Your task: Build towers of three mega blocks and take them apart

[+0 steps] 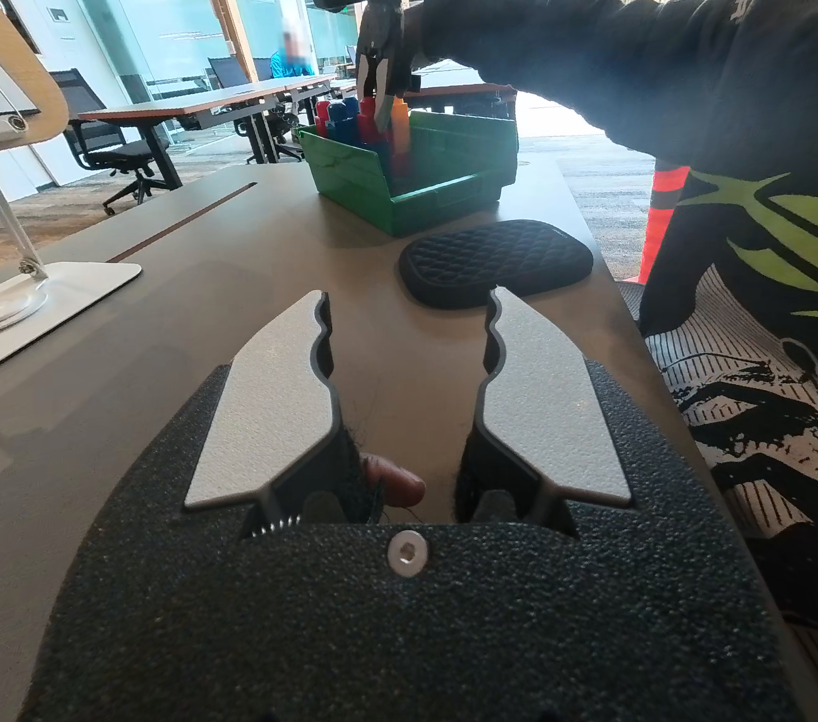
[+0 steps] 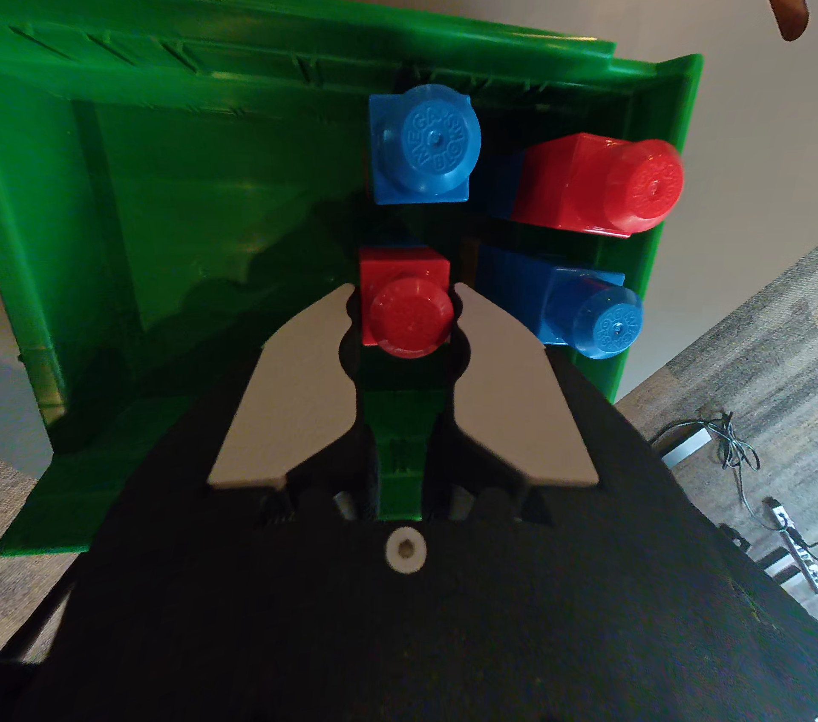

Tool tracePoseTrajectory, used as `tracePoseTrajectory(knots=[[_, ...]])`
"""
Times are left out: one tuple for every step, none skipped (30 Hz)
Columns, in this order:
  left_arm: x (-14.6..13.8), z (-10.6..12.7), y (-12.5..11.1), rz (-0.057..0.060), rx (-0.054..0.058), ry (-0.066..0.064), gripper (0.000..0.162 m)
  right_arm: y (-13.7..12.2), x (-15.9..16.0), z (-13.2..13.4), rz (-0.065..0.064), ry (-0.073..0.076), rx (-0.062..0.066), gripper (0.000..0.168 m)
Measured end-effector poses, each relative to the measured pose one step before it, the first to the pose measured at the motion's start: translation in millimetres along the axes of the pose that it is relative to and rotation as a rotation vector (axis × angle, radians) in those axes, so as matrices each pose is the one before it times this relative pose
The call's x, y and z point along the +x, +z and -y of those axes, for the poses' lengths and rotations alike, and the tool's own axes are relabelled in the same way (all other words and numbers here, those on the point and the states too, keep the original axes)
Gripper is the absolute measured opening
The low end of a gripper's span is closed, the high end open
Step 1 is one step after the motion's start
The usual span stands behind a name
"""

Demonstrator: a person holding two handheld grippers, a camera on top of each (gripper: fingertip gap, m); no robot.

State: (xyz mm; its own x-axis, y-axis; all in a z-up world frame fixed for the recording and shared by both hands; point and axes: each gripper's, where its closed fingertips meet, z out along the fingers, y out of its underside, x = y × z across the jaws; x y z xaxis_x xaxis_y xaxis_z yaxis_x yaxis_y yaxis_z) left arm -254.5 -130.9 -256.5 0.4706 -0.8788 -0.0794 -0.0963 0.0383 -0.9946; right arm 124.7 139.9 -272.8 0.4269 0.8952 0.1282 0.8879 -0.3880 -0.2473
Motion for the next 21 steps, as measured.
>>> tracePoseTrajectory(knots=[[0.02,0.00,0.00,-0.0001,0.0000,-0.0002,0.066,-0.28,-0.10,-0.70,-0.0006,0.0022,-0.0052,0.039],[-0.09,-0.01,0.04,0.0000,0.0000,0.0000,0.066,-0.62,0.78,-0.24,-0.0070,0.0026,-0.0011,0.044],[0.11,0.02,0.04,0.0000,0.0000,0.0005,0.066,-1.06,0.72,-0.11,-0.0072,0.0018,0.0006,0.047],[0.03,0.00,-0.05,0.0001,0.0000,0.0007,0.066,-1.47,0.26,0.36,-0.0049,0.0015,0.0040,0.049],[0.03,0.03,-0.03,0.0001,0.0002,0.0007,0.066,-1.95,0.10,0.64,-0.0053,0.0016,0.0068,0.050],[0.07,0.05,0.06,0.0001,0.0003,0.0007,0.066,-2.49,-0.12,0.70,-0.0061,0.0011,0.0077,0.052],[0.02,0.02,-0.04,0.0002,0.0001,0.0007,0.066,-2.96,-0.48,1.06,-0.0079,0.0008,0.0101,0.053],[0.01,0.01,-0.05,0.0001,0.0000,0.0008,0.066,-3.24,-1.03,1.58,-0.0075,0.0005,0.0133,0.056],[0.13,-0.07,0.01,0.0003,0.0001,0.0009,0.066,-3.46,-1.41,1.59,-0.0083,0.0000,0.0139,0.059],[0.03,0.02,0.04,0.0003,0.0000,0.0010,0.066,-3.92,-1.20,2.00,-0.0156,0.0007,0.0151,0.063],[0.10,0.02,-0.01,0.0002,0.0000,0.0013,0.066,-4.18,-1.27,2.36,-0.0209,0.0021,0.0178,0.067],[0.08,0.01,-0.01,0.0003,0.0000,0.0015,0.066,-4.63,-2.43,3.14,-0.0201,0.0008,0.0225,0.071],[0.08,-0.13,0.10,0.0001,-0.0005,0.0013,0.066,-4.92,-3.52,4.68,-0.0207,0.0004,0.0310,0.075],[0.11,-0.09,0.07,0.0000,-0.0009,0.0010,0.066,-5.21,-3.81,6.15,-0.0276,0.0020,0.0396,0.079],[0.06,-0.11,0.10,-0.0002,-0.0010,0.0008,0.066,-5.33,-4.12,7.07,-0.0345,0.0012,0.0423,0.085],[0.09,-0.12,0.10,-0.0003,-0.0011,0.0007,0.066,-5.52,-4.40,7.08,-0.0417,-0.0013,0.0388,0.089],[-0.01,-0.24,0.14,0.0000,-0.0012,0.0004,0.066,-5.63,-4.80,7.28,-0.0463,-0.0057,0.0370,0.094],[0.07,-0.11,0.10,0.0001,-0.0010,0.0001,0.066,-5.45,-4.76,7.27,-0.0511,-0.0088,0.0343,0.099],[-0.08,-0.07,0.09,0.0004,-0.0006,-0.0001,0.066,-5.31,-4.43,7.23,-0.0553,-0.0104,0.0323,0.102],[-0.07,-0.04,-0.02,0.0007,-0.0003,-0.0002,0.066,-4.97,-4.00,7.44,-0.0578,-0.0086,0.0311,0.106],[-0.07,-0.10,0.01,0.0006,0.0000,0.0000,0.066,-4.60,-4.55,7.21,-0.0512,-0.0088,0.0286,0.109]])
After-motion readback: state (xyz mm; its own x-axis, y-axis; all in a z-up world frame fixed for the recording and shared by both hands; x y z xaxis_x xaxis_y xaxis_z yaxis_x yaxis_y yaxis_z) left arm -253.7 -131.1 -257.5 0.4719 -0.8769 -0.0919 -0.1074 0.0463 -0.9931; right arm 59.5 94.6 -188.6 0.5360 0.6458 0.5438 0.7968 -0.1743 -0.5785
